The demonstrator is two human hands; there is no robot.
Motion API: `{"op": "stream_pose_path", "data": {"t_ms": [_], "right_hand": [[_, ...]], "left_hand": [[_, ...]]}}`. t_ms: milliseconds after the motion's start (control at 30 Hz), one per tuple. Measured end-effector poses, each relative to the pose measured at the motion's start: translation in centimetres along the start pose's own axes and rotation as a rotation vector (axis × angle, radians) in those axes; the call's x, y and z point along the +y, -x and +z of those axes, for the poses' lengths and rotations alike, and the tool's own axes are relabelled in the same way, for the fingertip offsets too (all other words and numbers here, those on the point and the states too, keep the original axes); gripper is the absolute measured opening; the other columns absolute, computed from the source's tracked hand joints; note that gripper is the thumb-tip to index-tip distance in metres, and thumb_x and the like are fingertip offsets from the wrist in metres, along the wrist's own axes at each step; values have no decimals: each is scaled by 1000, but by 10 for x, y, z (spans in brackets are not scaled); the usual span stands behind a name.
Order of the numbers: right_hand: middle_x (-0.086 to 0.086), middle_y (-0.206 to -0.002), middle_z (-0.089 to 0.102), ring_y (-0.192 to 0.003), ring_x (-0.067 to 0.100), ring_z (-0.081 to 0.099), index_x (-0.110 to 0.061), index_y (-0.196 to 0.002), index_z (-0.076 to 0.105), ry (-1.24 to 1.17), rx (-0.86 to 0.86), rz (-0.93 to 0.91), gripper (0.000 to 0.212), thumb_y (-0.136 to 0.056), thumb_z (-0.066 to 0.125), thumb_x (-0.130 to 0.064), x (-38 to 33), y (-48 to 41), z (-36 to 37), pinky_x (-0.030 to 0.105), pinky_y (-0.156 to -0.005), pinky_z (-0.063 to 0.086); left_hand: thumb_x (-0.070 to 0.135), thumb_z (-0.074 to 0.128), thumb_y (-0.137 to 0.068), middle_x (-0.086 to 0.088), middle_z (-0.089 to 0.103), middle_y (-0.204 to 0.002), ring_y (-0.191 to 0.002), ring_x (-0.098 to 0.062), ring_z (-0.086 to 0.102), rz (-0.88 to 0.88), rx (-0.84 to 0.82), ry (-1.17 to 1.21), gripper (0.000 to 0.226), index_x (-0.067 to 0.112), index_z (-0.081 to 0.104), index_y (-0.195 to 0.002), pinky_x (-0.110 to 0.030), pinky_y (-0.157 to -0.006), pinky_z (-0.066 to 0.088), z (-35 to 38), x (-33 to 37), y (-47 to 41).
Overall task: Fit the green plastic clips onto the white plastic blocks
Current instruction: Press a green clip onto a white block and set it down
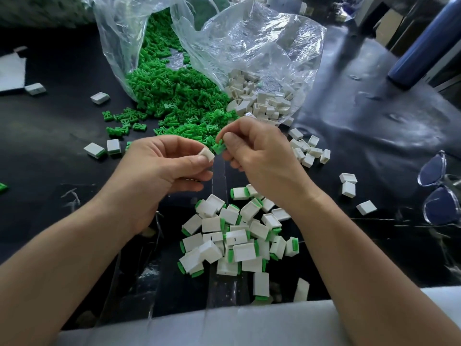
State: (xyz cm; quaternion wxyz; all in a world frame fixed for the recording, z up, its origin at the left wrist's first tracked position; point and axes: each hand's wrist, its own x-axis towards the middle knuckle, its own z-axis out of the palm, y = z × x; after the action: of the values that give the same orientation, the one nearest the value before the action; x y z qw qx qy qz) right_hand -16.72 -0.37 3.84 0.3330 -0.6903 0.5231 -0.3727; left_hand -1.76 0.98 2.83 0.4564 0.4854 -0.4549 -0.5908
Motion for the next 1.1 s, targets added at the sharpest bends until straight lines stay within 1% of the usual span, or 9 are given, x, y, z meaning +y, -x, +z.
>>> {"op": "stream_pose_path", "data": {"t_ms": [100, 167, 267, 400, 533, 733, 900, 1000, 1100], "right_hand": [[-8, -67, 56, -68, 11, 53, -14, -87, 62, 10, -8, -19, 14, -93, 50, -11, -1, 2, 2, 34, -71, 48], [-8, -67, 55, -69, 12, 53, -10, -89, 63, 35, -2, -37, 14, -93, 50, -11, -2, 2, 3, 36, -72, 48], [-10, -67, 54, -69, 12, 53, -9, -90, 64, 61, 15, -48, 15, -93, 49, -11, -2, 3, 2, 35, -72, 48], [-9, -67, 54, -71, 15, 54, -9, -90, 64, 69, 23, -41, 15, -93, 50, -11, -2, 4, 3, 37, -74, 49], [-10, -68, 53, -74, 16, 55, -8, -90, 64, 70, 21, -30, 15, -93, 49, -11, -3, 4, 3, 39, -77, 49], [-12, -68, 50, -71, 13, 52, -7, -92, 64, 107, 22, -45, 15, -93, 49, -11, -4, 5, 3, 31, -72, 46], [-10, -69, 50, -71, 13, 50, -4, -93, 64, 127, 33, -56, 15, -92, 49, -9, -5, 6, 4, 26, -70, 43], [-5, -73, 55, -74, 15, 55, -5, -92, 65, 119, 25, -42, 15, -92, 51, -9, -6, 6, 5, 32, -75, 48], [-4, -74, 58, -78, 17, 60, -6, -92, 66, 104, 4, -19, 14, -91, 52, -10, -6, 7, 3, 36, -79, 50]], "left_hand": [[20, 69, -51, -7, 72, -70, -58, -13, 67, -1, -4, -6, 23, 11, 68, -72, -21, -53, 56, 0, 0, 1], [19, 69, -49, -7, 72, -69, -56, -13, 67, -1, -4, -1, 19, 13, 70, -67, -20, -53, 56, 1, 0, 0], [22, 70, -46, -7, 72, -69, -57, -12, 67, 1, -21, 0, 15, 17, 73, -60, -19, -51, 55, 0, 0, 1], [22, 71, -46, -6, 72, -68, -57, -12, 67, 11, -28, -2, 15, 20, 74, -61, -19, -51, 54, 0, 0, 1], [19, 70, -50, -6, 72, -69, -57, -12, 68, 11, -34, 2, 12, 19, 74, -61, -19, -50, 53, 0, 0, 1], [17, 70, -50, -8, 72, -70, -58, -14, 68, 13, -33, 5, 11, 15, 73, -60, -19, -50, 53, 0, 1, 0], [20, 71, -48, -9, 71, -69, -57, -13, 67, 29, -34, -1, 16, 13, 73, -62, -19, -51, 53, 1, 0, 1], [20, 71, -50, -8, 71, -68, -57, -12, 67, 42, -16, -7, 17, 13, 71, -66, -19, -51, 53, 1, -1, 0], [17, 69, -54, -7, 71, -67, -56, -11, 66, 49, -3, -14, 18, 11, 69, -71, -18, -51, 53, 0, -1, 0]]}}
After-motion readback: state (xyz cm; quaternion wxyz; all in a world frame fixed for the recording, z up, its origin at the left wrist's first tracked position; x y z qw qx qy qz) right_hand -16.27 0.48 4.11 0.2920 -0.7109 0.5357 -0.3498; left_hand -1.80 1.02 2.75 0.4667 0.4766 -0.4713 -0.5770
